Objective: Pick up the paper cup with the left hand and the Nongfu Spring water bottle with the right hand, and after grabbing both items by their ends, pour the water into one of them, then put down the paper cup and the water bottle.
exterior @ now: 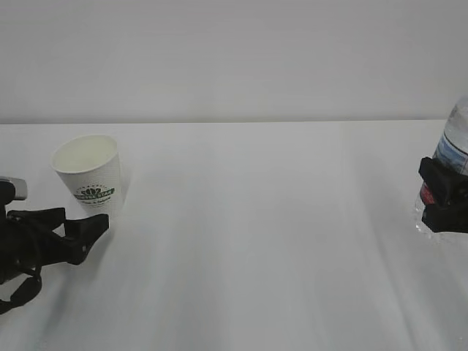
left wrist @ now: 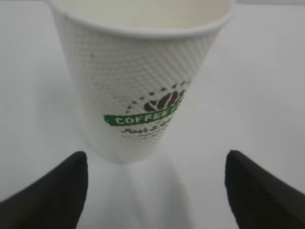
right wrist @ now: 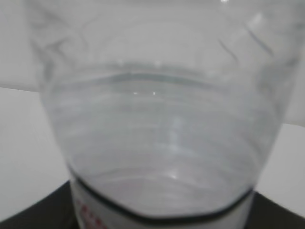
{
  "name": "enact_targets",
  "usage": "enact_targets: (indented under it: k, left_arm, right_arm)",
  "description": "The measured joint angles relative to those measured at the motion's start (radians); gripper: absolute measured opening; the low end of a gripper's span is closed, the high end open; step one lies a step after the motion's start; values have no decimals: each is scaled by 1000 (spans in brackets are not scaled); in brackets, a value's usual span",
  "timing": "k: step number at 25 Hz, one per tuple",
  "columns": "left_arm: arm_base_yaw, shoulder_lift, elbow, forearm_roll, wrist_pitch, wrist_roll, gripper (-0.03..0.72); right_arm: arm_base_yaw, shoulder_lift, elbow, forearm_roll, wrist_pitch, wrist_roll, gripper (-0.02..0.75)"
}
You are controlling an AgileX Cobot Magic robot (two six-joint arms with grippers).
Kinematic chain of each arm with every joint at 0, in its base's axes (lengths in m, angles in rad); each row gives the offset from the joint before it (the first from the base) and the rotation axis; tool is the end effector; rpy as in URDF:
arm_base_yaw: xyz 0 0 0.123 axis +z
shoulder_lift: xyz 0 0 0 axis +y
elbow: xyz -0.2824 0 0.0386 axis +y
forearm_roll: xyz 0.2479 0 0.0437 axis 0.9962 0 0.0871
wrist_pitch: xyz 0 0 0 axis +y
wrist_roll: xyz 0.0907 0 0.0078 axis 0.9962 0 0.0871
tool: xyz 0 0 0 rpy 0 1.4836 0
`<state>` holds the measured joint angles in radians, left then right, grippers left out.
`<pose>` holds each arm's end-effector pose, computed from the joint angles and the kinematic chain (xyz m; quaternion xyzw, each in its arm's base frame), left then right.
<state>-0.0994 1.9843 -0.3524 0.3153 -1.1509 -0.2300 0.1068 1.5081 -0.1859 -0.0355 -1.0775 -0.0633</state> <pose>0.2534 -0.0512 0.0808 0.0789 0.8284 -0.1725 0.5271 0.2125 0.0256 0.1633 -0.0811 0.7563 0.0205 0.6489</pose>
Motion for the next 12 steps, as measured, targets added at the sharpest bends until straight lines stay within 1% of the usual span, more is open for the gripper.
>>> enact_targets:
  k: [3,12]
  left_arm:
    - [0,24,-4,-2,0,0,686]
    - [0,27,-50,-6,0,0,691]
  right_arm:
    - [0,0,0,0,0,0,390]
    - [0,0,0,0,0,-2,389]
